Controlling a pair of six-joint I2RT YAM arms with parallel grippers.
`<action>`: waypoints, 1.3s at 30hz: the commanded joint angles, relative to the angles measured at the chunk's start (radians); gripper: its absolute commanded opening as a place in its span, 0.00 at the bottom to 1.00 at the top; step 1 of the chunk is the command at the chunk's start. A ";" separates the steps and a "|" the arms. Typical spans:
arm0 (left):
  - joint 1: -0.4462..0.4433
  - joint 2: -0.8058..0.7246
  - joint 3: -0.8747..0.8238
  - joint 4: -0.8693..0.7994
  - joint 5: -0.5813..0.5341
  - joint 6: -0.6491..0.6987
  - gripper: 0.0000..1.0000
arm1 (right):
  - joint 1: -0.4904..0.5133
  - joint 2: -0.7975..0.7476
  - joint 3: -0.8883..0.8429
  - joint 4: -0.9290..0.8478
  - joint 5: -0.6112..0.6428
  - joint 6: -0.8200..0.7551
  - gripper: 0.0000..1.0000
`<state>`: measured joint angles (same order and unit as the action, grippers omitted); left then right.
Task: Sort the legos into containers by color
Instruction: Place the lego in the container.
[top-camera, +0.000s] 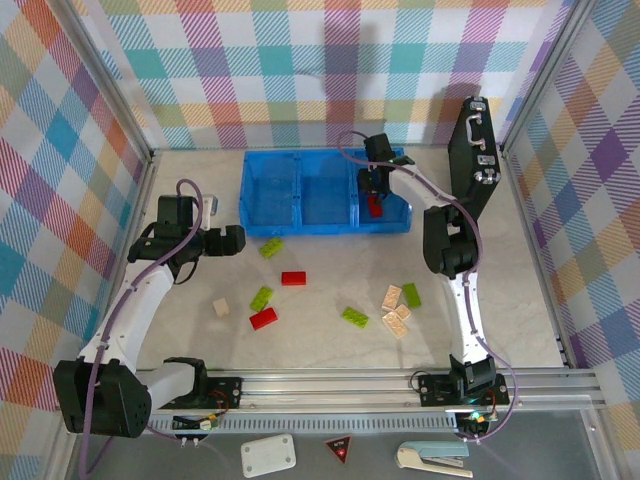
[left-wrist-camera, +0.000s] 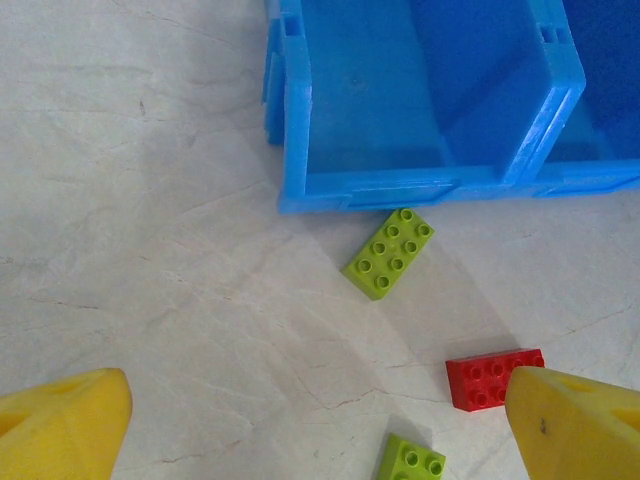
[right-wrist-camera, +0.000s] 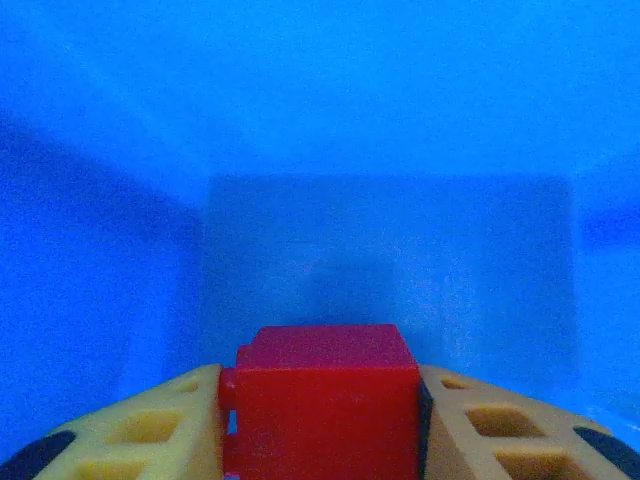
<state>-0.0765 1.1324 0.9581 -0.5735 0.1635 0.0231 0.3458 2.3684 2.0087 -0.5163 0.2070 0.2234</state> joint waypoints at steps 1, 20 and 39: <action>-0.002 0.004 0.012 0.003 -0.006 -0.006 0.96 | -0.005 0.015 0.030 -0.007 -0.015 0.006 0.46; 0.000 0.027 0.026 -0.008 0.039 -0.039 0.95 | -0.003 -0.161 -0.018 -0.065 -0.021 0.004 0.58; -0.009 0.080 0.069 -0.115 0.018 -0.053 0.94 | 0.055 -0.642 -0.533 -0.106 -0.105 0.098 0.58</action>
<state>-0.0769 1.1881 0.9874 -0.6277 0.1963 -0.0051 0.3771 1.8088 1.5311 -0.6102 0.1226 0.2840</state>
